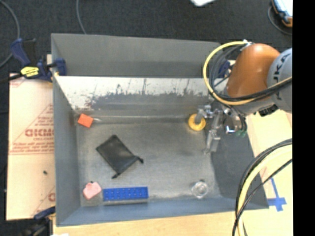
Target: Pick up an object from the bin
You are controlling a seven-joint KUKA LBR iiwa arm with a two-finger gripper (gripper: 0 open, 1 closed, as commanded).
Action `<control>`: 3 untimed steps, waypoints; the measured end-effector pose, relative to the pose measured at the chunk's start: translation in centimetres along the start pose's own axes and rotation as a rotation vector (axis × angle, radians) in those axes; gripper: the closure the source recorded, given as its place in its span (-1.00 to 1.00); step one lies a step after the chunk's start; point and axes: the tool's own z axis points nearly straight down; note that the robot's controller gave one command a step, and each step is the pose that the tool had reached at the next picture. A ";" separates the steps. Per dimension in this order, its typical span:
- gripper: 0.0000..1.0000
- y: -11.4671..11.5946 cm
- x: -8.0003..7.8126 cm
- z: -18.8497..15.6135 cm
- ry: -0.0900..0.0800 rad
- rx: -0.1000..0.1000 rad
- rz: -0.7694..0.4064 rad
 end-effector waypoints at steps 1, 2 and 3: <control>-1.00 0.0 -0.2 -0.4 -0.008 0.001 -0.003; -1.00 -4.7 -4.8 2.6 -0.008 0.001 0.117; 1.00 -1.7 -4.8 5.8 -0.013 0.003 -0.014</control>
Offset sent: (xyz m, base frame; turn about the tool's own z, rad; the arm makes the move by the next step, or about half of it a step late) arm 0.0465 -0.0471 -0.0284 0.1220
